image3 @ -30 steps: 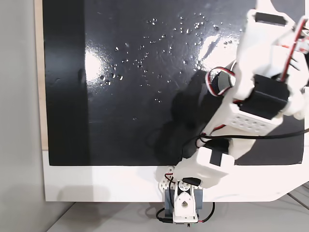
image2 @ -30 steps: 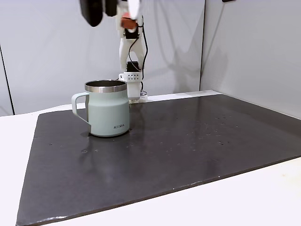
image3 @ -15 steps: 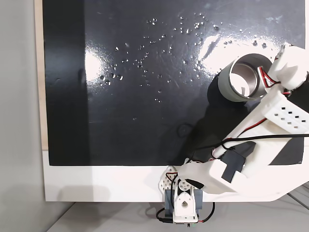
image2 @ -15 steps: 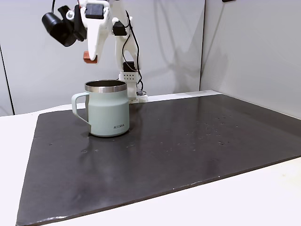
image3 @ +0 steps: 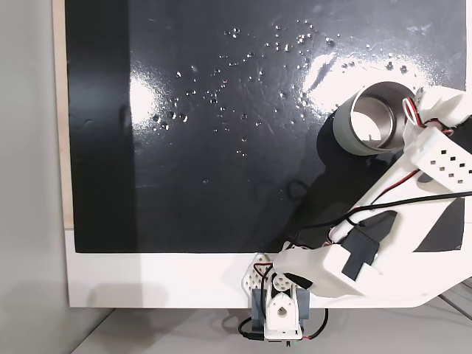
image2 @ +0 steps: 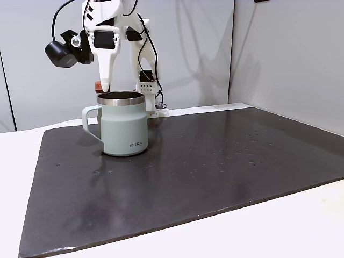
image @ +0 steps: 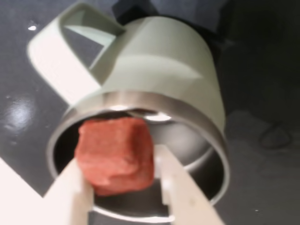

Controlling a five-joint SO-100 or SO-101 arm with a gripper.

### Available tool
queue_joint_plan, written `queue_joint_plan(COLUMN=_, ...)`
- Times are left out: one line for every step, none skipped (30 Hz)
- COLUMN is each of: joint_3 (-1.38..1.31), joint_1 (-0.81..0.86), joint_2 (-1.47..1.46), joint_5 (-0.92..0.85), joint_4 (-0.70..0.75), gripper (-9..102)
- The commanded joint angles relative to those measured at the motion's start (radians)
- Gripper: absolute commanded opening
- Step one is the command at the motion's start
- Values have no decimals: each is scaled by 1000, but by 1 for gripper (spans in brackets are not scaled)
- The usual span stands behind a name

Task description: Grasp a cube and put it in the cup.

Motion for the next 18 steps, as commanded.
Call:
queue_joint_plan(joint_3=2, joint_1=-34, joint_2=64, joint_5=-23, joint_4=11, gripper=0)
queue_joint_plan(joint_3=3, joint_1=-41, joint_2=67, joint_5=-28, joint_4=11, gripper=0)
queue_joint_plan(joint_3=6, joint_1=-48, joint_2=69, joint_5=-32, joint_4=11, gripper=0)
queue_joint_plan(joint_3=6, joint_1=-54, joint_2=72, joint_5=-32, joint_4=11, gripper=0)
queue_joint_plan(joint_3=6, joint_1=-60, joint_2=72, joint_5=-32, joint_4=11, gripper=0)
queue_joint_plan(joint_3=6, joint_1=-64, joint_2=74, joint_5=-32, joint_4=11, gripper=0)
queue_joint_plan(joint_3=6, joint_1=-67, joint_2=74, joint_5=-32, joint_4=11, gripper=0)
queue_joint_plan(joint_3=6, joint_1=-69, joint_2=75, joint_5=-32, joint_4=11, gripper=0)
queue_joint_plan(joint_3=6, joint_1=-69, joint_2=75, joint_5=-32, joint_4=11, gripper=0)
queue_joint_plan(joint_3=6, joint_1=-69, joint_2=75, joint_5=-32, joint_4=11, gripper=0)
queue_joint_plan(joint_3=6, joint_1=-69, joint_2=75, joint_5=-32, joint_4=11, gripper=0)
queue_joint_plan(joint_3=8, joint_1=-69, joint_2=75, joint_5=-32, joint_4=11, gripper=0)
queue_joint_plan(joint_3=8, joint_1=-69, joint_2=75, joint_5=-32, joint_4=11, gripper=1)
queue_joint_plan(joint_3=8, joint_1=-67, joint_2=78, joint_5=-32, joint_4=11, gripper=4)
queue_joint_plan(joint_3=9, joint_1=-66, joint_2=81, joint_5=-29, joint_4=11, gripper=9)
queue_joint_plan(joint_3=12, joint_1=-66, joint_2=86, joint_5=-29, joint_4=11, gripper=15)
queue_joint_plan(joint_3=14, joint_1=-66, joint_2=91, joint_5=-28, joint_4=11, gripper=21)
queue_joint_plan(joint_3=15, joint_1=-67, joint_2=95, joint_5=-28, joint_4=11, gripper=24)
